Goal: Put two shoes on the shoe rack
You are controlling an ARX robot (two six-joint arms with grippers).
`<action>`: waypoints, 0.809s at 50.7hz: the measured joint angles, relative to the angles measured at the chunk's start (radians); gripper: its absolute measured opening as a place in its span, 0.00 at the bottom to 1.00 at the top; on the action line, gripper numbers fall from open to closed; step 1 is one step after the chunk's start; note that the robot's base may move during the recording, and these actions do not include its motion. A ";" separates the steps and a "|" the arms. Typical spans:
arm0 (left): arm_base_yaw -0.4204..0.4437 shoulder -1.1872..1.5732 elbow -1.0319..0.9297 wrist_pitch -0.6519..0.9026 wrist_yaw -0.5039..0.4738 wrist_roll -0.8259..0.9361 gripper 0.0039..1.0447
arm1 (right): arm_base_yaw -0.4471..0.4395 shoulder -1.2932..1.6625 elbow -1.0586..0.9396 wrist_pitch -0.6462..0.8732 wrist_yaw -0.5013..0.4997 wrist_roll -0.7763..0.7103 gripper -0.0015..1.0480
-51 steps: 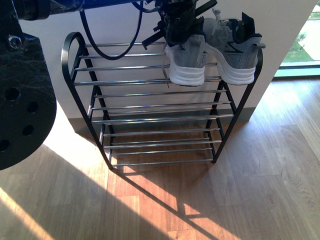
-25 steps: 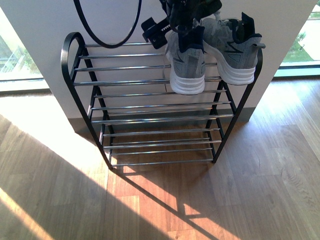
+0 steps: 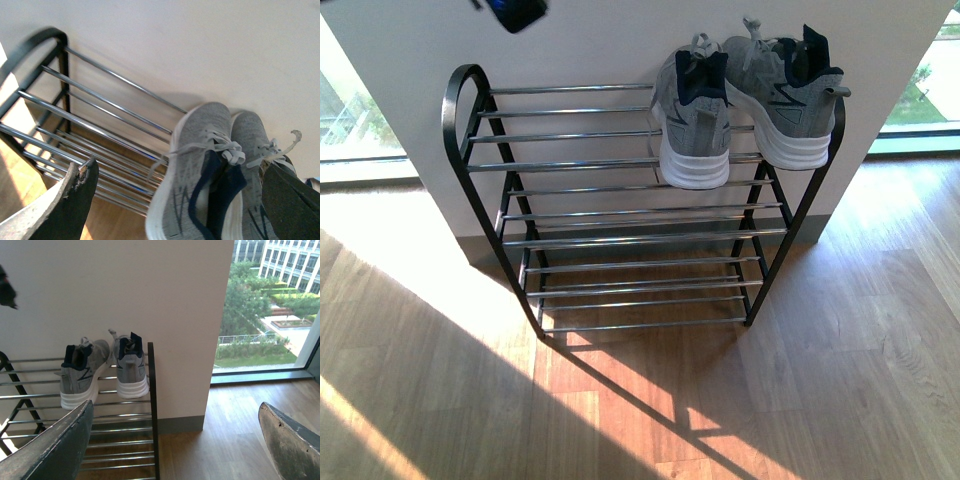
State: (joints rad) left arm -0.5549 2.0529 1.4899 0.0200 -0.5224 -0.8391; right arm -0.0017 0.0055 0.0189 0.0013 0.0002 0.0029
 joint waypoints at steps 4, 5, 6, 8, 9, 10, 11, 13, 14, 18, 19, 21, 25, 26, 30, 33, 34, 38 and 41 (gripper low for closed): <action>-0.004 -0.102 -0.116 0.035 -0.054 0.036 0.91 | 0.000 0.000 0.000 0.000 0.000 0.000 0.91; -0.006 -0.137 -0.155 0.045 -0.081 0.051 0.91 | 0.000 0.000 0.000 0.000 0.000 0.000 0.91; -0.007 -0.155 -0.174 0.049 -0.093 0.060 0.91 | 0.000 0.000 0.000 0.000 0.000 0.000 0.91; -0.013 -0.226 -0.249 0.064 -0.131 0.084 0.91 | 0.000 0.000 0.000 0.000 0.000 0.000 0.91; -0.014 -0.244 -0.268 0.067 -0.137 0.090 0.91 | 0.000 0.000 0.000 0.000 0.000 0.000 0.91; -0.016 -0.279 -0.305 0.072 -0.155 0.102 0.91 | 0.000 0.000 0.000 0.000 0.000 0.000 0.91; -0.018 -0.297 -0.323 0.074 -0.163 0.108 0.91 | 0.000 0.000 0.000 0.000 0.000 0.000 0.91; -0.023 -0.367 -0.394 0.075 -0.197 0.122 0.91 | 0.000 0.000 0.000 0.000 0.000 0.000 0.91; -0.025 -0.384 -0.412 0.076 -0.205 0.125 0.91 | 0.000 0.000 0.000 0.000 0.000 0.000 0.91; -0.028 -0.503 -0.531 0.073 -0.252 0.137 0.91 | 0.000 0.000 0.000 0.000 0.000 0.000 0.91; -0.028 -0.519 -0.546 0.068 -0.261 0.140 0.91 | 0.000 0.000 0.000 0.000 0.000 0.000 0.91; -0.027 -0.587 -0.602 0.033 -0.301 0.143 0.91 | 0.000 0.000 0.000 0.000 0.000 0.000 0.91; -0.022 -0.690 -0.674 -0.030 -0.353 0.139 0.91 | 0.000 0.000 0.000 0.000 0.000 0.000 0.91; -0.019 -0.724 -0.694 -0.055 -0.370 0.136 0.91 | 0.000 0.000 0.000 0.000 0.000 0.000 0.91; -0.011 -0.822 -0.731 -0.100 -0.397 0.130 0.91 | 0.000 0.000 0.000 0.000 0.000 0.000 0.91; 0.023 -0.872 -0.809 0.118 -0.223 0.241 0.83 | 0.000 0.000 0.000 0.000 -0.002 0.000 0.91; 0.036 -0.887 -0.850 0.213 -0.171 0.296 0.80 | 0.000 0.000 0.000 0.000 -0.002 0.000 0.91; 0.078 -0.926 -0.974 0.444 0.002 0.486 0.69 | 0.000 0.000 0.000 0.000 0.000 0.000 0.91; 0.112 -0.963 -1.056 0.570 0.081 0.600 0.61 | 0.000 0.000 0.000 0.000 0.000 0.000 0.91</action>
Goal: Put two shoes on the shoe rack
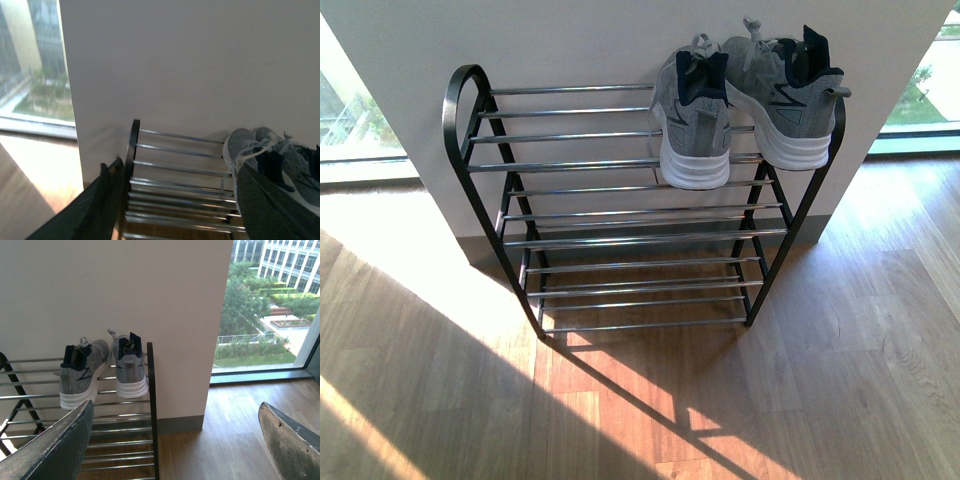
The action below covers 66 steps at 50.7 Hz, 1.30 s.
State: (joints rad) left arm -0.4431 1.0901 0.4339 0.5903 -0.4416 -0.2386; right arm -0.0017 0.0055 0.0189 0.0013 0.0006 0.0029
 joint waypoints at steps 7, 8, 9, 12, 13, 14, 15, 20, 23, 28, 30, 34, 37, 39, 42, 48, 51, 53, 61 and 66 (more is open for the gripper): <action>0.090 -0.120 -0.125 0.071 0.096 0.169 0.37 | 0.000 0.000 0.000 0.000 0.000 0.000 0.91; 0.108 -0.141 -0.146 0.071 0.112 0.181 0.32 | 0.000 0.000 0.000 0.000 0.000 0.000 0.91; 0.119 -0.153 -0.159 0.070 0.122 0.189 0.28 | 0.000 0.000 0.000 0.000 0.000 0.000 0.91; 0.152 -0.196 -0.201 0.064 0.159 0.207 0.16 | 0.000 0.000 0.000 0.000 0.000 0.000 0.91; 0.157 -0.203 -0.206 0.062 0.167 0.210 0.15 | 0.000 0.000 0.000 0.000 0.000 0.000 0.91; 0.166 -0.215 -0.216 0.060 0.179 0.213 0.11 | 0.000 0.000 0.000 0.000 0.000 0.000 0.91; 0.175 -0.227 -0.226 0.056 0.187 0.216 0.08 | 0.000 0.000 0.000 0.000 0.000 0.000 0.91; 0.222 -0.296 -0.270 0.034 0.229 0.221 0.01 | 0.000 0.000 0.000 0.000 0.000 0.000 0.91; 0.241 -0.327 -0.288 0.022 0.245 0.224 0.01 | 0.000 0.000 0.000 0.000 0.000 0.000 0.91; 0.269 -0.372 -0.312 -0.002 0.272 0.224 0.01 | 0.000 0.000 0.000 0.000 0.000 0.000 0.91; 0.280 -0.395 -0.322 -0.014 0.286 0.225 0.01 | 0.000 0.000 0.000 0.000 0.000 0.000 0.91; 0.297 -0.428 -0.335 -0.033 0.302 0.225 0.01 | 0.000 0.000 0.000 0.000 0.000 0.000 0.91; 0.310 -0.456 -0.346 -0.049 0.314 0.226 0.01 | 0.000 0.000 0.000 0.000 0.000 0.000 0.91; 0.317 -0.473 -0.353 -0.059 0.320 0.227 0.01 | 0.000 0.000 0.000 0.000 0.000 0.000 0.91; 0.331 -0.504 -0.364 -0.080 0.334 0.227 0.01 | 0.000 0.000 0.000 0.000 0.000 0.000 0.91; 0.424 -0.575 -0.383 -0.133 0.433 0.228 0.01 | 0.000 0.000 0.000 0.000 0.000 0.000 0.91; 0.438 -0.604 -0.388 -0.154 0.432 0.228 0.01 | 0.000 0.000 0.000 0.000 0.000 0.000 0.91; 0.438 -0.617 -0.400 -0.150 0.439 0.229 0.01 | 0.000 0.000 0.000 0.000 -0.001 0.000 0.91; 0.439 -0.697 -0.420 -0.198 0.441 0.229 0.01 | 0.000 0.000 0.000 0.000 0.000 0.000 0.91; 0.439 -0.737 -0.420 -0.236 0.441 0.229 0.01 | 0.000 0.000 0.000 0.000 0.000 0.000 0.91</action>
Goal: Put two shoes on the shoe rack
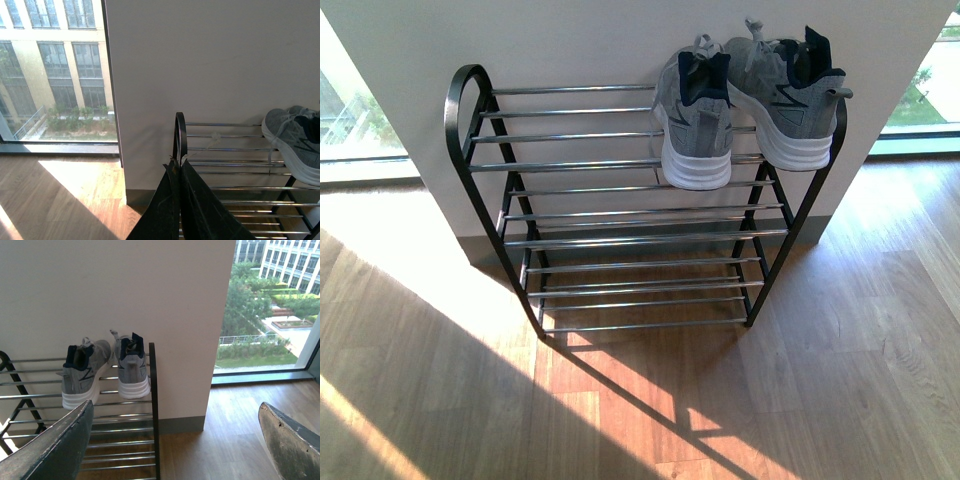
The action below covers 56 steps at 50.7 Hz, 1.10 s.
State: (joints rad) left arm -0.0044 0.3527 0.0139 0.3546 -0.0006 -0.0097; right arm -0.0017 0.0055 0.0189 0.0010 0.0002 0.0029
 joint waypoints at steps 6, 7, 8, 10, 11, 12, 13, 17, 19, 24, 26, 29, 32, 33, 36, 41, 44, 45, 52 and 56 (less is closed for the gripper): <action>0.000 -0.039 0.000 -0.040 0.000 0.000 0.01 | 0.000 0.000 0.000 0.000 0.000 0.000 0.91; 0.000 -0.051 0.000 -0.051 0.000 0.000 0.01 | 0.000 0.000 0.000 0.000 0.000 0.000 0.91; 0.000 -0.058 0.000 -0.058 0.000 0.000 0.01 | 0.000 0.000 0.000 0.000 0.000 0.000 0.91; 0.000 -0.076 0.000 -0.076 0.000 0.000 0.01 | 0.000 0.000 0.000 0.000 0.000 0.000 0.91; 0.000 -0.085 0.000 -0.085 0.000 0.000 0.01 | 0.000 0.000 0.000 0.000 0.000 0.000 0.91; 0.000 -0.091 0.000 -0.092 0.000 0.000 0.01 | 0.000 0.000 0.000 0.000 0.000 0.000 0.91; 0.000 -0.101 0.000 -0.101 0.000 0.000 0.01 | 0.000 0.000 0.000 0.000 0.000 0.000 0.91; 0.000 -0.127 0.000 -0.127 0.000 0.000 0.01 | 0.000 0.000 0.000 0.000 0.000 0.000 0.91; 0.000 -0.138 0.000 -0.137 0.000 0.000 0.01 | 0.000 0.000 0.000 0.000 0.000 0.000 0.91; 0.000 -0.165 0.000 -0.165 0.000 0.000 0.01 | 0.000 0.000 0.000 0.000 0.000 0.000 0.91; 0.000 -0.174 0.000 -0.174 0.000 0.000 0.01 | 0.000 0.000 0.000 0.000 0.000 0.000 0.91; 0.000 -0.248 0.000 -0.276 0.000 0.000 0.01 | 0.000 0.000 0.000 0.000 0.000 0.000 0.91; 0.000 -0.307 0.000 -0.340 0.000 0.000 0.01 | 0.000 0.000 0.000 0.000 0.000 0.000 0.91; 0.000 -0.315 0.000 -0.344 0.000 0.000 0.01 | 0.000 0.000 0.000 0.000 0.000 0.000 0.91; 0.000 -0.333 0.000 -0.348 0.000 0.000 0.01 | 0.000 0.000 0.000 0.000 0.000 0.000 0.91; 0.001 -0.336 0.000 -0.355 -0.001 0.000 0.01 | 0.000 0.000 0.000 0.000 0.000 0.000 0.91; 0.001 -0.336 0.000 -0.355 0.000 0.000 0.01 | 0.000 0.000 0.000 0.000 0.000 0.000 0.91; 0.001 -0.336 0.000 -0.355 0.000 0.000 0.01 | 0.000 -0.001 0.000 0.000 0.000 0.000 0.91; 0.001 -0.336 0.000 -0.355 0.000 0.000 0.05 | 0.000 -0.001 0.000 0.000 0.000 0.000 0.91; 0.001 -0.336 0.000 -0.355 0.000 0.000 0.20 | 0.000 -0.001 0.000 0.000 0.000 0.000 0.91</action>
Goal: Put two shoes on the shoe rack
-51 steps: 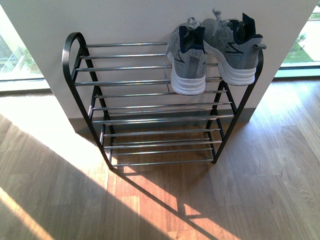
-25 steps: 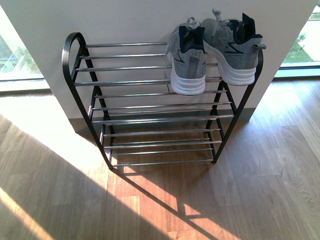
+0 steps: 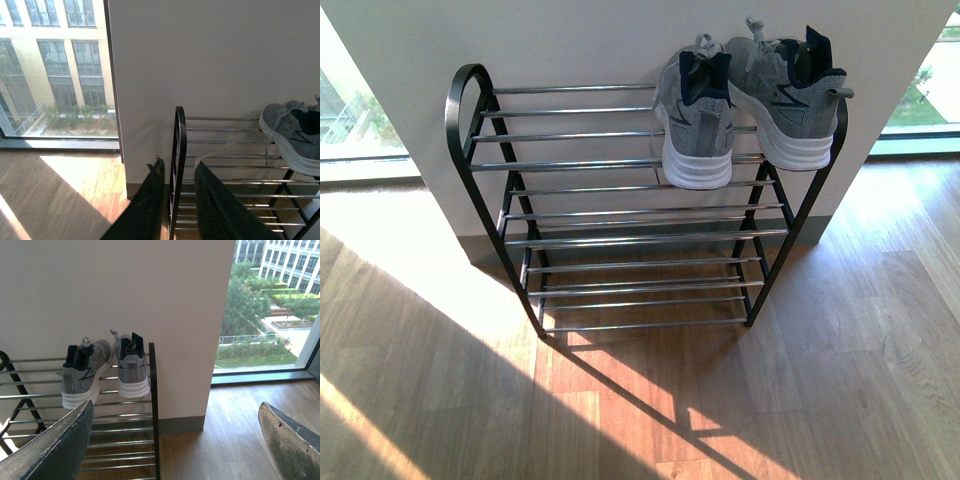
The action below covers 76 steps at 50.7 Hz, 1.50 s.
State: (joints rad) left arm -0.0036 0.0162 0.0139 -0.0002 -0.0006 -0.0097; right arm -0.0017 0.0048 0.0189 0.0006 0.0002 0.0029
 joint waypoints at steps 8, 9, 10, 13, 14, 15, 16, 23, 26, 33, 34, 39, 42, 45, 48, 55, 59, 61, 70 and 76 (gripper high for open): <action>0.000 0.000 0.000 0.000 -0.002 0.000 0.54 | 0.000 0.000 0.000 0.000 -0.003 0.000 0.91; 0.000 0.000 0.000 0.000 -0.002 0.000 0.58 | 0.000 0.000 0.000 0.000 -0.003 0.000 0.91; 0.000 0.000 0.000 0.000 -0.002 0.000 0.63 | 0.000 0.000 0.000 0.000 -0.003 0.000 0.91; 0.000 0.000 0.000 0.000 -0.002 0.000 0.73 | 0.000 0.000 0.000 0.000 -0.003 0.000 0.91; 0.000 0.000 0.000 0.000 -0.002 0.000 0.76 | 0.000 0.000 0.000 0.000 -0.003 0.000 0.91; 0.000 0.000 0.000 0.000 -0.002 0.000 0.80 | 0.000 0.000 0.000 0.000 -0.003 0.000 0.91; 0.000 0.000 0.000 0.000 -0.002 0.000 0.82 | 0.000 0.000 0.000 0.000 -0.003 0.000 0.91; 0.000 0.000 0.000 0.000 -0.002 0.002 0.91 | 0.000 0.000 0.000 -0.001 -0.003 0.000 0.91; 0.000 -0.001 0.000 0.000 0.000 0.002 0.91 | 0.000 0.000 0.000 -0.001 -0.002 0.000 0.91; 0.000 -0.001 0.000 0.000 0.003 0.003 0.91 | 0.000 -0.001 0.000 -0.001 0.004 0.000 0.91; 0.000 -0.001 0.000 0.000 0.002 0.002 0.91 | 0.000 -0.001 0.000 -0.001 0.003 0.000 0.91; 0.000 -0.001 0.000 0.000 0.001 0.003 0.91 | 0.000 -0.001 0.000 -0.001 0.003 0.000 0.91; 0.000 -0.001 0.000 0.000 0.001 0.003 0.91 | 0.000 -0.001 0.000 -0.001 0.002 0.000 0.91; 0.000 -0.001 0.000 0.000 0.001 0.002 0.91 | 0.000 -0.001 0.000 -0.001 0.000 0.000 0.91; 0.000 -0.001 0.000 0.000 0.002 0.003 0.91 | 0.000 -0.001 0.000 -0.001 0.001 0.000 0.91; 0.000 -0.001 0.000 0.000 -0.001 0.002 0.91 | 0.001 0.000 0.000 -0.001 -0.003 0.000 0.91; 0.000 -0.001 0.000 0.000 0.000 0.003 0.91 | 0.001 -0.001 0.000 -0.001 0.000 0.000 0.91; 0.000 -0.001 0.000 0.000 0.001 0.003 0.91 | 0.001 -0.001 0.000 -0.001 0.000 0.000 0.91; 0.000 -0.001 0.000 0.000 0.001 0.003 0.91 | 0.001 -0.001 0.000 -0.001 0.000 0.000 0.91; 0.000 -0.001 0.000 0.000 0.000 0.003 0.91 | 0.001 -0.001 0.000 -0.001 0.000 0.000 0.91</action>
State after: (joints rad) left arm -0.0032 0.0154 0.0143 -0.0002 -0.0002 -0.0071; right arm -0.0010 0.0040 0.0189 -0.0002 0.0002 0.0029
